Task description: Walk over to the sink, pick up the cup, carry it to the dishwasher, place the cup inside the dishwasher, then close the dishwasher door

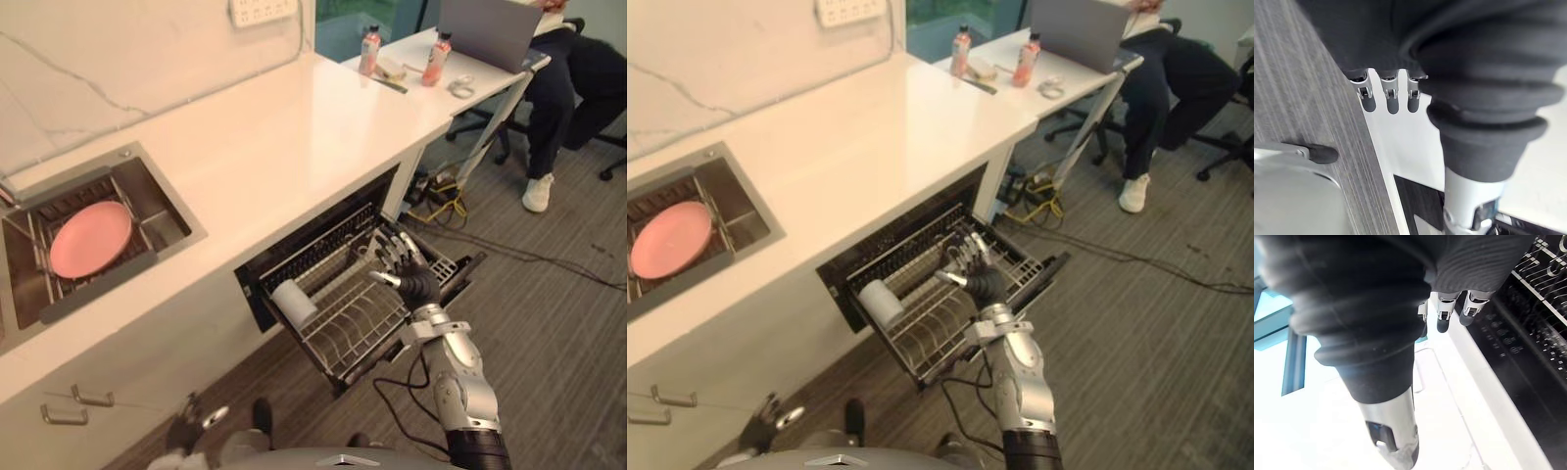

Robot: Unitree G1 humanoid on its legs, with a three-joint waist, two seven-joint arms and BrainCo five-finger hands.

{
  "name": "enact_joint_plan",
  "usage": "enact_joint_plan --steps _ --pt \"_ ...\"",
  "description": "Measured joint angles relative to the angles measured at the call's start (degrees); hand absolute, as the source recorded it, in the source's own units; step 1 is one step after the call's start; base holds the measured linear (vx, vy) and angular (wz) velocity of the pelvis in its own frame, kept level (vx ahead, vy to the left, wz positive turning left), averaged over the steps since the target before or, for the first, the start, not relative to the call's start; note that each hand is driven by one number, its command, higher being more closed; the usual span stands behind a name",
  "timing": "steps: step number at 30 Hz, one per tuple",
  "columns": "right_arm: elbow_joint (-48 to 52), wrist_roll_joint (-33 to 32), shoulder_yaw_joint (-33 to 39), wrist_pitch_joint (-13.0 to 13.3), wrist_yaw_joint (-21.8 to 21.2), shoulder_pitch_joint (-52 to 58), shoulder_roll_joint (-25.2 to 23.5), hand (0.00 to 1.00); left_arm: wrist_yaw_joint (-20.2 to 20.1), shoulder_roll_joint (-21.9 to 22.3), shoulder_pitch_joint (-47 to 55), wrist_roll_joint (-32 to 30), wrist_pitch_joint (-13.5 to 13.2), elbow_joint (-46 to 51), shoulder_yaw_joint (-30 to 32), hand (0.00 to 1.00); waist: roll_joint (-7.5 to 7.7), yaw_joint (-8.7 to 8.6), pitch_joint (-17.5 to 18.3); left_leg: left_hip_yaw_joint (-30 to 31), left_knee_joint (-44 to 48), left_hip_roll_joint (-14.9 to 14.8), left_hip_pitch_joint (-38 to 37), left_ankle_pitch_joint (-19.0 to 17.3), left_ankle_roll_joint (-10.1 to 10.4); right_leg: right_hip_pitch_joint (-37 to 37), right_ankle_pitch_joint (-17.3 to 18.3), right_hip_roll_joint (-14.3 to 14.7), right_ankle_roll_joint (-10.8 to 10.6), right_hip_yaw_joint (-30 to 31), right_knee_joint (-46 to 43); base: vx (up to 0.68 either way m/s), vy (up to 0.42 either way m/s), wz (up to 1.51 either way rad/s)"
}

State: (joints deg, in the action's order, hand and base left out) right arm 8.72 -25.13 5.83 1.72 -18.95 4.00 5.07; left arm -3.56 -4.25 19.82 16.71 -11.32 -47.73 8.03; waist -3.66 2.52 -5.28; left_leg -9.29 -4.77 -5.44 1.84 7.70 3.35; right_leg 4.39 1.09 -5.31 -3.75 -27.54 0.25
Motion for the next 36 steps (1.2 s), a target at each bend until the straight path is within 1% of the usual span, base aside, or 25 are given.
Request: enact_joint_plan --steps 4,8,10,12,14,16,17,18,19,20,21,22,23,24,25,26,27,28,29,30,32,33,34,35,36 --pt "1.92 -0.73 0.15 1.96 -1.37 0.55 -1.28 0.00 2.34 2.65 1.36 -1.38 0.36 -3.61 3.52 0.00 0.65 -0.20 0.89 -0.45 0.31 0.14 -0.86 0.08 -0.27 1.54 -1.39 0.27 -0.10 0.44 1.60 0.07 -0.002 -0.07" --pt "2.06 -3.80 0.02 1.97 -1.99 -0.03 -1.11 0.00 3.14 3.00 1.32 -3.07 1.63 -5.94 4.32 0.00 1.22 0.34 1.53 -0.37 0.31 -0.07 -1.22 -0.03 -0.11 1.96 -1.46 0.62 0.03 0.63 1.86 0.01 -0.002 -0.01" --pt "2.04 -7.21 -0.52 1.90 -2.19 -0.49 -1.06 0.00 3.28 3.11 1.54 -3.37 2.34 -7.54 5.75 0.00 0.91 0.88 1.34 -0.33 0.32 -0.11 -2.37 -0.47 0.04 3.49 -1.30 0.63 0.02 0.75 1.91 -0.02 0.000 -0.01" --pt "2.02 -8.69 -2.00 2.30 -2.19 -2.01 -0.98 0.00 3.39 3.16 2.16 -3.40 2.13 -8.68 5.76 0.00 0.64 1.17 1.46 -0.21 0.33 -0.18 -2.56 -1.03 0.12 3.67 -0.86 0.73 0.42 0.88 1.90 -0.05 0.003 -0.01" --pt "1.98 -9.00 -4.93 4.28 -2.16 -4.09 -0.96 0.00 3.54 3.64 2.09 -3.25 1.61 -9.14 7.37 0.00 0.46 1.23 1.21 0.24 1.64 -0.20 -1.51 -0.85 -0.06 3.82 -0.80 0.76 0.20 -0.42 1.87 -0.04 0.004 0.22" --pt "1.66 -8.51 -6.94 5.70 -2.09 -5.44 -0.83 0.00 4.07 3.75 1.91 -2.15 0.95 -9.05 8.27 0.00 0.10 2.15 0.79 1.39 3.75 -0.13 -0.36 -1.80 -0.56 4.60 -0.72 0.69 0.11 -2.04 1.56 -0.03 0.004 0.40" --pt "1.43 -8.16 -7.54 5.83 -2.01 -6.08 -0.62 0.00 4.66 3.97 1.87 -2.14 0.89 -8.89 8.96 0.00 -0.59 2.55 0.58 -0.27 4.47 -0.40 0.28 -3.02 -1.36 4.74 -1.12 1.01 0.36 -3.62 1.01 -0.03 -0.006 0.47" --pt "1.44 -8.00 -7.67 5.83 -1.96 -6.48 -0.45 0.00 4.86 4.19 1.85 -2.09 0.88 -8.74 9.99 0.00 -0.75 2.57 0.50 -3.19 5.21 -1.02 0.66 -4.01 -2.87 5.07 -1.49 0.94 0.40 -4.97 1.32 -0.02 -0.008 0.67" --pt "1.50 -7.92 -7.38 5.89 -1.77 -7.04 0.34 0.00 5.08 4.18 1.70 -1.47 0.89 -8.51 10.66 0.00 -0.18 2.12 0.60 -8.64 6.58 -1.72 1.35 -6.40 -6.51 5.99 -2.30 0.65 0.51 -7.90 2.79 0.02 -0.022 1.16" --pt "1.51 -8.05 -5.89 5.89 -1.56 -7.86 2.56 0.00 5.22 4.11 0.73 0.30 1.07 -8.66 11.61 0.00 1.66 1.49 0.84 -15.66 7.11 -2.11 1.47 -9.88 -10.95 7.30 -2.55 0.18 1.14 -12.46 4.74 0.02 0.035 1.61" --pt "1.47 -8.30 -2.19 6.01 -0.90 -8.75 4.23 0.00 4.85 4.54 -0.84 0.99 1.28 -9.41 12.36 0.00 1.97 1.13 -0.11 -22.52 12.37 -4.48 2.45 -10.86 -13.22 7.77 -2.31 -1.36 0.66 -17.09 4.31 0.02 0.048 1.51" --pt "1.46 -8.37 -0.04 6.00 -0.11 -9.07 5.25 0.00 4.42 5.03 -1.03 0.88 1.31 -9.45 12.32 0.00 0.68 1.05 -0.13 -25.50 15.08 -6.12 2.78 -10.13 -14.10 8.19 -1.94 -1.39 0.40 -19.03 3.40 0.01 0.115 1.82" --pt "1.47 -9.00 5.20 6.13 2.00 -9.01 7.87 0.00 3.61 6.74 -0.54 -1.08 1.28 -9.05 11.98 0.00 -1.79 -0.31 -0.19 -26.27 13.41 -5.83 1.85 -3.17 -9.70 9.35 0.42 -1.18 -0.85 -22.75 0.50 0.00 0.095 1.54" --pt "1.47 -9.39 7.13 6.15 2.82 -8.77 8.20 0.00 3.48 7.10 -0.52 -1.57 1.23 -8.79 11.74 0.00 -1.92 -0.77 -0.10 -24.90 11.02 -4.37 1.32 -0.98 -7.50 9.92 0.85 -1.68 -0.94 -24.22 0.07 -0.06 0.157 1.82" --pt "1.60 -10.10 10.14 6.40 3.39 -8.74 8.51 0.00 3.21 7.59 -0.70 -4.30 1.15 -7.67 10.85 0.00 -2.11 -0.98 0.06 -23.44 4.26 -1.34 -0.50 1.15 -8.08 10.78 0.78 -2.68 -1.59 -27.44 0.49 -0.07 0.107 0.98" --pt "1.60 -10.32 10.42 6.49 3.41 -8.72 8.46 0.00 3.18 7.58 -0.72 -4.77 1.17 -7.63 10.63 0.00 -2.10 -0.98 0.05 -23.60 3.64 -1.14 -0.78 0.67 -8.42 10.89 0.73 -2.85 -1.60 -28.19 0.54 -0.06 0.165 0.91" --pt "1.73 -10.57 10.83 6.60 4.30 -8.59 7.82 0.00 3.04 7.15 -0.53 -7.28 1.18 -7.04 9.21 0.00 -1.64 -1.16 0.07 -24.63 2.14 0.20 -2.31 -0.80 -8.18 11.21 0.53 -3.64 -2.09 -29.87 0.21 0.02 0.168 0.56" --pt "2.12 -10.58 10.79 6.63 5.60 -8.58 7.20 0.00 3.13 6.18 -0.75 -10.19 1.14 -6.44 7.15 0.00 -1.47 -1.37 0.12 -25.82 -0.10 1.38 -3.76 -0.87 -6.82 11.11 0.53 -4.51 -2.82 -30.41 -0.91 0.02 0.204 0.62" --pt "2.28 -10.58 10.79 6.66 5.88 -8.53 7.00 0.00 3.15 5.59 -1.07 -11.67 1.13 -5.91 5.91 0.00 -1.41 -1.64 0.06 -25.73 -0.07 1.79 -3.45 -0.72 -6.89 11.13 0.46 -5.01 -3.13 -31.01 -1.67 0.00 0.173 0.46" --pt "2.31 -10.57 10.54 6.67 6.33 -8.53 6.56 0.00 3.59 4.73 -1.15 -14.29 0.76 -4.12 2.58 0.00 -1.27 -1.51 0.14 -25.02 -0.08 2.55 -2.48 -0.68 -7.74 10.42 -0.15 -6.24 -3.70 -30.95 -3.56 -0.03 0.160 0.37" --pt "2.51 -10.53 9.97 6.71 6.90 -8.52 6.33 0.00 4.34 2.73 -1.72 -17.27 -0.02 -2.72 -1.70 0.00 -1.13 -1.69 0.12 -23.68 -0.08 3.87 -1.63 -1.71 -8.40 8.64 0.71 -9.01 -3.30 -29.66 -8.00 -0.02 0.171 0.35" --pt "2.50 -10.54 10.00 6.84 7.11 -8.53 6.30 0.00 4.48 1.86 -2.94 -17.89 -0.07 -2.58 -3.67 0.00 -0.97 -1.71 0.02 -23.17 -0.09 4.90 -1.22 -2.22 -9.10 7.19 2.10 -11.97 -2.53 -29.40 -13.25 0.00 0.175 0.40" --pt "2.51 -10.54 9.89 6.92 7.08 -8.53 6.13 0.00 4.55 1.32 -3.65 -18.08 -0.07 -2.47 -4.90 0.00 -0.77 -1.75 -0.11 -22.09 -0.09 6.00 -1.08 -2.75 -9.72 5.90 3.23 -14.63 -0.36 -29.01 -18.56 -0.01 0.166 0.43" --pt "2.51 -10.54 9.89 6.98 7.08 -8.52 6.05 0.00 4.57 0.95 -3.95 -18.09 -0.10 -2.35 -5.63 0.00 -0.58 -2.03 -0.24 -21.51 -0.09 6.46 -1.12 -2.99 -10.05 5.29 3.55 -15.78 1.46 -27.69 -21.04 -0.01 0.151 0.54" --pt "2.57 -10.49 9.79 7.00 7.10 -8.49 5.74 0.00 4.54 -0.10 -4.56 -18.05 -0.04 -2.33 -7.78 0.00 -0.30 -2.74 -0.54 -19.48 -0.09 7.01 -1.08 -3.38 -10.57 2.67 4.15 -16.11 3.41 -19.18 -24.96 -0.01 0.109 0.85"
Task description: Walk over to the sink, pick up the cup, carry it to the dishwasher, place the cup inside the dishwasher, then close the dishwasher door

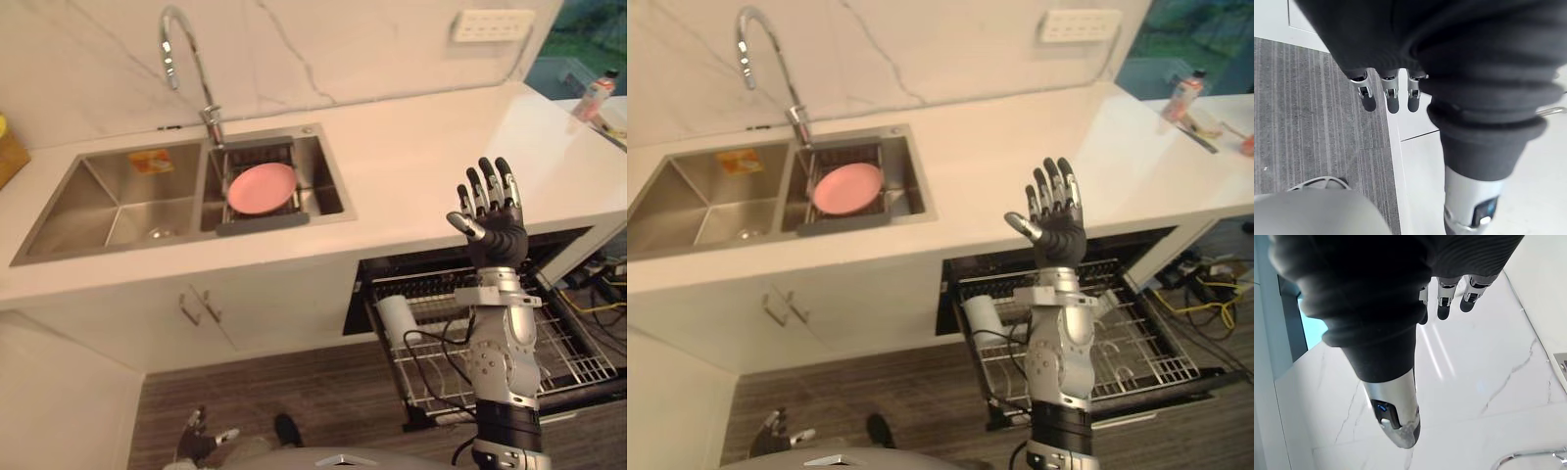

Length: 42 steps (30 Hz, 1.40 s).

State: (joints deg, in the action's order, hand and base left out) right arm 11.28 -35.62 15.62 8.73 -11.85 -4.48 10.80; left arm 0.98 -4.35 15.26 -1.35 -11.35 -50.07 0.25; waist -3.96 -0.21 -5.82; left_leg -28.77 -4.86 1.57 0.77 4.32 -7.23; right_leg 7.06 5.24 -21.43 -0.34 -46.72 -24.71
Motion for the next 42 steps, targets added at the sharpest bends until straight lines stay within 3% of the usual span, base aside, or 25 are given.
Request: enact_joint_plan --steps 1,2,3,4,5,6,7,8,10,13,14,18,26,28,29,37,42 --pt "1.41 0.02 0.01 0.00 0.25 0.80 -0.73 0.00 -0.20 -1.52 -1.08 -0.01 0.08 0.01 -2.23 0.00 -0.06 -1.00 -0.62 2.82 -0.01 0.07 0.02 -0.08 -0.12 -1.75 2.23 3.60 -2.22 10.84 -1.76 -0.02 0.068 1.00" --pt "2.77 0.03 -0.19 0.00 0.51 1.68 -0.93 0.00 -0.36 -2.32 -1.56 0.00 0.11 0.10 -3.18 0.00 0.45 -1.38 -1.07 4.17 -0.01 0.06 0.12 -0.04 -0.05 -2.25 3.43 6.12 -3.52 15.48 -1.68 -0.02 -0.054 1.20" --pt "5.10 0.08 -1.22 -0.03 1.16 3.06 -1.14 0.00 -0.93 -3.57 -1.98 0.00 0.19 0.00 -3.59 0.00 1.52 -1.80 -1.75 6.09 -0.01 0.14 0.31 0.02 1.23 -2.60 5.59 11.54 -5.16 22.85 0.10 -0.01 -0.100 1.09" --pt "6.83 0.07 -1.66 -0.04 1.91 4.27 -1.33 0.00 -1.53 -4.59 -2.11 0.01 0.85 -0.22 -3.92 0.00 2.51 -1.94 -1.50 6.99 0.00 0.76 0.96 -2.96 6.19 -3.27 6.36 15.56 -4.69 27.51 4.17 0.00 -0.100 0.95" --pt "6.97 0.04 -1.73 -0.12 2.10 4.45 -1.91 0.00 -1.88 -5.94 -2.27 0.01 1.08 -0.18 -3.77 0.00 5.92 -1.77 -0.85 6.72 2.32 2.03 1.51 -3.83 6.13 -3.45 6.02 15.05 -3.20 28.95 7.03 0.03 -0.059 0.46" --pt "7.60 -0.01 -1.78 -0.40 2.24 3.41 -2.88 0.00 -2.06 -8.06 -2.12 0.01 0.81 0.11 -3.86 0.00 8.96 -0.90 -0.92 9.34 13.36 2.19 3.95 -3.15 -2.51 -4.27 6.57 12.92 -1.61 30.03 8.77 0.02 -0.042 0.16" --pt "7.92 -0.25 -0.47 0.31 2.16 3.02 -2.17 0.00 -2.49 -7.25 -2.43 0.25 2.36 -2.20 -4.47 0.00 7.47 -0.70 -1.20 14.54 16.65 0.80 4.37 -9.14 2.13 -2.48 7.17 13.90 -3.08 31.54 10.15 0.00 0.000 0.00" --pt "7.94 -0.57 -0.48 0.18 2.11 3.59 -1.72 0.00 -2.53 -7.20 -1.91 0.13 2.13 -1.89 -5.14 0.00 6.97 -0.65 -1.04 14.33 14.63 0.93 2.83 -8.31 2.10 -2.06 6.02 14.22 -1.92 31.88 11.80 -0.03 0.088 -0.06" --pt "8.01 -1.26 0.23 0.14 1.93 3.86 -1.09 0.00 -2.70 -6.93 -0.70 -0.18 1.78 -1.27 -5.27 0.00 6.25 -1.00 0.00 13.59 9.07 2.25 1.99 -5.60 1.83 -1.77 4.08 14.50 -2.72 33.55 15.91 -0.03 0.098 -0.22" --pt "7.95 -2.17 0.94 0.11 2.09 3.99 -1.04 0.00 -3.15 -6.71 -0.49 -1.08 1.77 -1.27 -5.33 0.00 5.72 -1.95 -0.09 13.12 5.18 2.89 0.82 -4.43 2.53 -1.73 1.97 14.67 -2.81 34.33 18.66 -0.02 0.047 -0.11" --pt "7.96 -2.47 0.92 0.12 2.08 4.08 -1.05 0.00 -3.51 -6.55 -0.29 -1.08 1.76 -1.32 -5.34 0.00 5.27 -1.92 -0.14 12.97 3.18 3.06 -0.26 -2.58 2.45 -1.36 1.52 14.86 -2.83 35.32 19.54 0.00 0.042 -0.16" --pt "7.98 -2.39 0.85 0.20 2.09 4.10 -1.06 0.00 -3.87 -6.54 -0.33 -1.07 1.75 -1.49 -5.35 0.00 5.33 -1.96 0.20 12.74 0.29 3.34 -1.97 -1.32 2.39 -1.10 1.48 15.10 -2.90 36.35 19.89 -0.01 -0.018 -0.05" --pt "7.98 -2.34 0.79 -0.59 1.98 4.10 -1.07 0.00 -5.61 -6.20 -0.36 -0.20 2.00 -2.40 -5.34 0.00 4.58 -2.17 0.77 11.98 0.07 2.70 -2.00 -0.99 2.38 -1.17 1.40 15.86 -3.02 37.17 20.29 0.03 -0.071 -0.04" --pt "7.94 -2.34 0.76 -0.75 1.78 4.10 -1.07 0.00 -6.97 -6.21 -0.25 1.50 2.43 -2.46 -5.33 0.00 4.50 -2.25 0.84 11.40 0.07 2.30 -2.35 -0.61 1.89 -1.01 1.15 16.13 -3.42 37.25 20.33 0.02 -0.066 -0.11" --pt "5.15 -2.13 0.71 -2.72 -0.27 3.95 -0.67 0.00 -11.13 -6.14 -0.15 4.59 3.99 -3.52 -5.47 0.00 3.92 -3.15 1.63 11.65 -0.03 0.88 -3.50 0.27 3.09 -0.43 1.35 17.40 -2.29 37.05 19.91 0.02 -0.042 -0.03" --pt "5.14 -2.14 -1.71 -2.60 -0.31 4.33 -0.88 0.00 -10.93 -5.78 0.09 5.95 4.00 -3.61 -4.50 0.00 3.75 -2.83 1.34 11.66 -0.01 0.85 -3.84 0.27 3.09 0.05 1.14 17.57 -2.72 36.94 20.25 0.00 0.000 0.00" --pt "5.16 -1.04 -3.96 -0.95 -0.93 5.26 -1.90 0.00 -8.69 -3.87 0.07 9.71 5.23 -4.73 0.07 0.00 2.94 -1.85 0.80 11.58 -0.01 0.70 -3.87 0.26 3.12 0.24 1.02 17.65 -2.43 37.23 20.70 0.00 0.000 0.00"
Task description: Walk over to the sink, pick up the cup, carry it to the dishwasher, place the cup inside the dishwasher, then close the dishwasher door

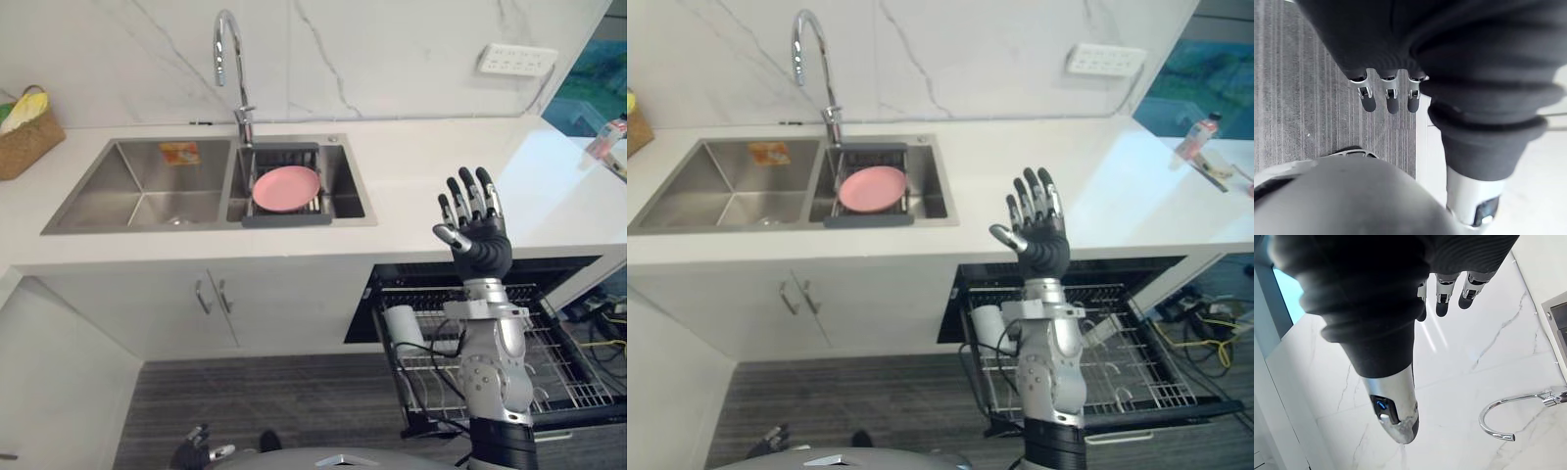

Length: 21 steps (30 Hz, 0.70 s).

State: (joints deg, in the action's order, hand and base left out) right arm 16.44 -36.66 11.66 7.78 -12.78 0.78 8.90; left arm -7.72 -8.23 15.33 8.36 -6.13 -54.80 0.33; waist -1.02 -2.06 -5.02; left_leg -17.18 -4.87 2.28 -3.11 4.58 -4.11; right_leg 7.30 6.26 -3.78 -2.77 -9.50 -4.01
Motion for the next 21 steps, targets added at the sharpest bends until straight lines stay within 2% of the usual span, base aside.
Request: enact_joint_plan --steps 3,4,5,6,7,8,9,11,13,14,15,16,18,21 --pt "0.66 -0.04 -0.92 0.58 -2.05 2.72 -0.56 0.00 1.44 1.95 0.29 1.98 0.45 -1.46 5.78 0.00 0.13 0.89 -0.11 0.02 0.63 -0.02 0.45 -0.38 0.11 0.65 0.01 0.24 0.06 -0.23 0.51 0.00 -0.008 0.02" --pt "0.86 -0.12 -1.59 0.62 -2.96 3.40 -1.69 0.00 2.59 2.81 0.29 3.85 0.43 -2.21 8.72 0.00 0.58 0.89 -0.41 -0.07 4.75 -0.48 2.55 -2.50 0.94 0.71 0.05 0.24 0.18 -0.39 0.69 0.02 -0.024 0.06" --pt "0.92 -0.11 -2.23 0.60 -3.41 3.57 -2.01 0.00 3.54 3.44 0.34 5.01 0.41 -2.44 10.20 0.00 0.85 1.11 -1.03 -0.37 9.63 -1.38 4.70 -5.15 2.60 0.88 -0.12 0.08 0.49 -0.39 0.96 0.04 -0.014 0.12" --pt "1.44 -0.11 -3.10 0.61 -3.55 3.56 -2.35 0.00 4.03 4.01 0.12 5.80 0.33 -2.55 12.37 0.00 1.16 1.48 -2.52 -0.92 19.43 -3.01 8.30 -7.29 5.53 1.67 -0.32 -0.07 0.81 -0.82 1.47 0.02 -0.001 0.19" --pt "2.25 -0.09 -3.45 0.58 -3.51 3.58 -2.38 0.00 4.02 4.40 0.02 6.49 0.23 -2.44 13.26 0.00 1.11 1.48 -3.67 -1.51 26.88 -4.54 11.86 -7.36 6.05 2.39 -0.37 -0.14 0.86 -1.72 1.55 -0.02 0.016 0.36" --pt "3.49 -0.01 -3.44 0.60 -3.48 3.67 -2.39 0.00 3.82 4.91 0.13 8.79 0.24 -2.65 14.38 0.00 1.88 1.50 -5.03 -2.04 33.45 -5.94 14.82 -8.31 7.82 3.43 -0.40 -0.84 0.81 -2.95 1.84 -0.03 0.045 0.27" --pt "3.47 0.06 -3.24 0.60 -3.41 3.49 -2.46 0.00 3.82 5.10 0.26 10.28 0.47 -2.90 14.89 0.00 1.69 2.19 -5.02 -2.16 34.83 -7.13 15.06 -10.44 6.50 3.94 -0.30 -1.19 0.67 -3.10 2.00 -0.01 0.061 0.16" --pt "3.25 0.03 -1.97 0.83 -3.33 3.46 -2.59 0.00 3.83 5.43 1.32 11.59 0.54 -4.24 15.62 0.00 1.75 2.41 -4.93 -0.93 32.12 -8.83 14.50 -11.77 6.13 5.18 0.32 -2.39 -0.26 -3.16 2.44 0.08 0.110 0.13" --pt "2.84 0.01 -1.06 1.07 -3.26 3.50 -2.12 0.00 3.82 6.46 2.01 11.61 0.54 -4.86 17.17 0.00 1.13 1.93 -4.77 2.82 21.91 -9.54 12.85 -8.61 7.56 5.51 1.24 -3.71 -1.80 -2.84 2.51 0.15 0.207 0.13" --pt "2.79 0.02 -0.73 1.16 -3.25 3.66 -1.70 0.00 3.85 7.03 2.59 11.40 0.53 -5.12 17.62 0.00 0.52 1.56 -4.54 2.51 18.43 -10.39 11.69 -4.61 8.22 5.79 1.76 -3.93 -2.91 -2.29 2.53 0.21 0.305 0.07" --pt "2.66 -0.02 -0.37 1.29 -3.23 3.87 -1.60 0.00 3.91 7.00 2.81 11.10 0.40 -5.48 17.80 0.00 1.02 1.61 -4.46 1.43 17.84 -8.36 10.73 -4.37 5.38 6.33 2.38 -5.80 -3.64 -0.57 2.54 0.22 0.302 -0.01" --pt "2.69 -0.01 -0.52 1.31 -3.29 3.63 -1.37 0.00 3.90 7.06 2.82 11.00 0.26 -5.32 17.70 0.00 1.69 1.74 -4.42 0.68 18.16 -7.55 10.70 -5.19 4.78 6.23 2.45 -6.56 -3.70 -0.29 2.56 0.20 0.251 -0.13" --pt "2.75 -0.06 -0.62 1.29 -3.26 1.76 -1.23 0.00 4.01 6.02 1.86 9.89 0.56 -5.40 17.68 0.00 2.96 1.99 -4.67 -1.29 24.19 -6.59 12.56 -10.39 3.25 5.97 2.35 -8.95 -4.40 0.47 1.70 0.18 0.217 -0.26" --pt "2.87 -0.98 0.90 1.21 -3.25 2.08 -1.23 0.00 4.49 5.31 1.35 7.62 0.85 -5.82 17.52 0.00 3.19 1.59 -4.44 -2.07 26.18 -5.38 11.11 -14.10 2.32 5.72 1.87 -10.95 -5.22 0.98 -2.94 0.18 0.224 -0.17"
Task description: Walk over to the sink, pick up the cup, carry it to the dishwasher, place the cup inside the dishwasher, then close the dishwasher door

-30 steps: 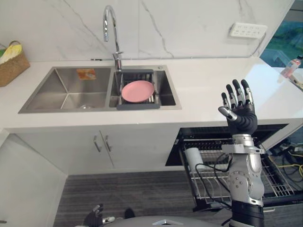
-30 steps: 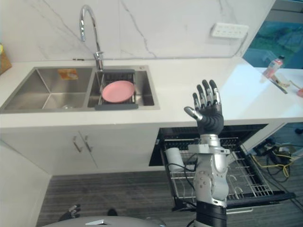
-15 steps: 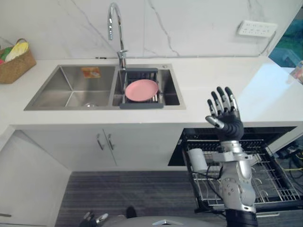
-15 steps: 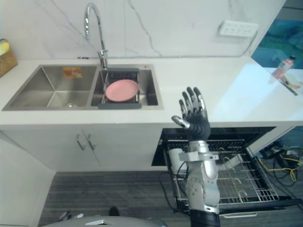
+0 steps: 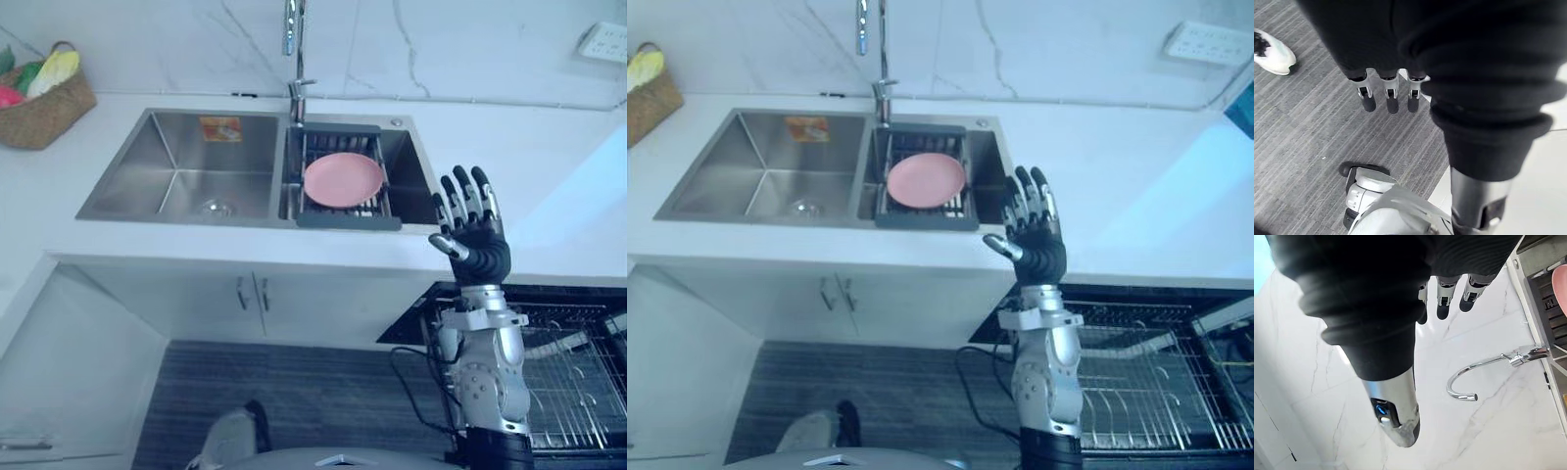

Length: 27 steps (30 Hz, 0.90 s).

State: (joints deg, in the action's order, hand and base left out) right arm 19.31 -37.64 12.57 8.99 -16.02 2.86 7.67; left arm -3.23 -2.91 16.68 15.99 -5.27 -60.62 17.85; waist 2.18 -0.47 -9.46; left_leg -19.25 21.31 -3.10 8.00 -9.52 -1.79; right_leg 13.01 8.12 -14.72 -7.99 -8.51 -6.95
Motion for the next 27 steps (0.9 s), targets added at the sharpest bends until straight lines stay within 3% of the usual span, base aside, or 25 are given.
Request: enact_joint_plan --steps 2,4,6,8,10,11,12,13,15,17,24,27 --pt "0.29 -0.49 1.59 0.00 0.24 1.30 -0.14 0.00 0.11 -0.48 -0.62 -2.11 0.39 -0.94 -0.41 0.00 0.07 -0.24 0.01 -1.17 -3.88 1.46 -4.31 -0.69 -0.86 -7.01 -0.03 -2.48 0.19 0.65 -16.96 0.18 0.186 -0.16" --pt "0.65 -0.32 1.53 0.03 0.31 2.43 -0.58 0.00 0.27 -1.56 -0.59 -2.65 0.97 -1.01 -1.24 0.00 1.07 -0.96 -0.04 -1.67 -7.33 2.93 -8.60 -0.88 -1.27 -15.16 -2.27 -5.11 4.22 1.49 -34.74 0.19 0.141 -0.15" --pt "0.64 -0.17 1.52 0.03 0.41 3.48 -0.62 0.00 0.20 -2.85 -0.71 -2.68 1.24 -0.90 -2.93 0.00 1.47 -1.53 0.12 -1.85 -10.84 3.41 -12.44 -0.79 -1.35 -19.06 0.32 -4.20 4.33 0.85 -41.53 0.20 0.094 -0.06" --pt "2.44 -0.23 1.45 0.10 1.01 3.50 -0.58 0.00 0.24 -3.55 -0.91 -2.60 1.86 -0.55 -4.54 0.00 1.27 -1.79 0.69 -3.44 -14.89 2.22 -15.95 0.80 -0.52 -21.29 3.84 0.13 4.50 -4.86 -33.18 0.23 0.024 -0.24" --pt "3.10 -0.18 1.10 0.74 1.77 3.17 -0.30 0.00 0.02 -4.02 -1.62 -2.58 2.00 -0.11 -5.31 0.00 1.20 -2.07 0.86 -4.21 -15.50 1.08 -17.24 1.21 0.33 -21.22 2.71 4.55 4.99 -7.88 -19.26 0.27 -0.037 -0.24" --pt "3.18 -0.07 1.10 0.77 2.28 3.00 -0.26 0.00 -0.17 -4.14 -1.98 -2.59 2.05 0.35 -5.88 0.00 1.55 -2.19 1.09 -4.30 -14.85 0.80 -17.13 1.22 0.49 -21.05 -0.20 6.27 5.67 -7.77 -12.53 0.39 -0.109 -0.10" --pt "3.29 0.11 1.07 0.78 2.98 2.68 -0.26 0.00 -0.79 -4.73 -1.97 -2.65 1.92 1.05 -6.78 0.00 2.10 -2.37 1.38 -4.14 -13.80 0.75 -17.47 0.38 1.74 -20.01 -7.94 7.62 7.57 -7.56 -5.44 0.31 -0.121 0.00" --pt "3.25 0.07 1.14 0.81 3.73 2.21 0.07 0.00 -1.00 -5.08 -2.25 -2.68 1.93 0.90 -6.77 0.00 2.86 -2.60 1.69 -3.58 -13.32 0.74 -18.56 -0.78 2.68 -18.66 -11.93 8.13 7.95 -7.82 -2.96 0.36 -0.165 -0.03" --pt "3.28 -0.23 1.02 0.96 5.01 0.75 1.28 0.00 -1.02 -3.26 -2.33 -2.67 1.80 1.03 -6.75 0.00 -0.86 -2.68 2.26 -2.43 -13.32 -1.91 -19.47 -2.24 4.19 -14.70 -13.11 11.39 8.16 -8.09 2.64 0.24 -0.121 -0.05" --pt "3.25 -0.05 0.96 0.86 5.78 -0.66 2.56 0.00 -0.99 -2.05 -2.42 -2.67 1.73 1.16 -6.69 0.00 -2.75 -2.50 2.56 -2.57 -13.56 -3.21 -20.09 -3.01 4.97 -11.90 -14.98 13.77 8.52 -8.06 7.90 0.18 -0.061 -0.09" --pt "3.28 6.70 0.83 0.23 6.25 -4.14 3.57 0.00 -1.09 -1.77 -2.38 -5.11 0.95 0.90 -6.63 0.00 -3.01 -1.36 2.73 -2.67 -14.44 -3.90 -21.25 -2.77 5.32 -9.98 -16.18 15.75 9.14 -6.49 11.61 0.04 0.017 -0.10" --pt "3.28 11.70 0.84 -1.83 5.61 -3.63 4.00 0.00 -0.95 -2.02 -2.35 -5.21 0.40 0.84 -6.63 0.00 -2.40 -1.44 2.33 -2.57 -14.95 -3.42 -21.22 -2.77 5.33 -10.26 -16.70 15.32 8.93 -6.27 11.85 -0.06 0.065 -0.01"
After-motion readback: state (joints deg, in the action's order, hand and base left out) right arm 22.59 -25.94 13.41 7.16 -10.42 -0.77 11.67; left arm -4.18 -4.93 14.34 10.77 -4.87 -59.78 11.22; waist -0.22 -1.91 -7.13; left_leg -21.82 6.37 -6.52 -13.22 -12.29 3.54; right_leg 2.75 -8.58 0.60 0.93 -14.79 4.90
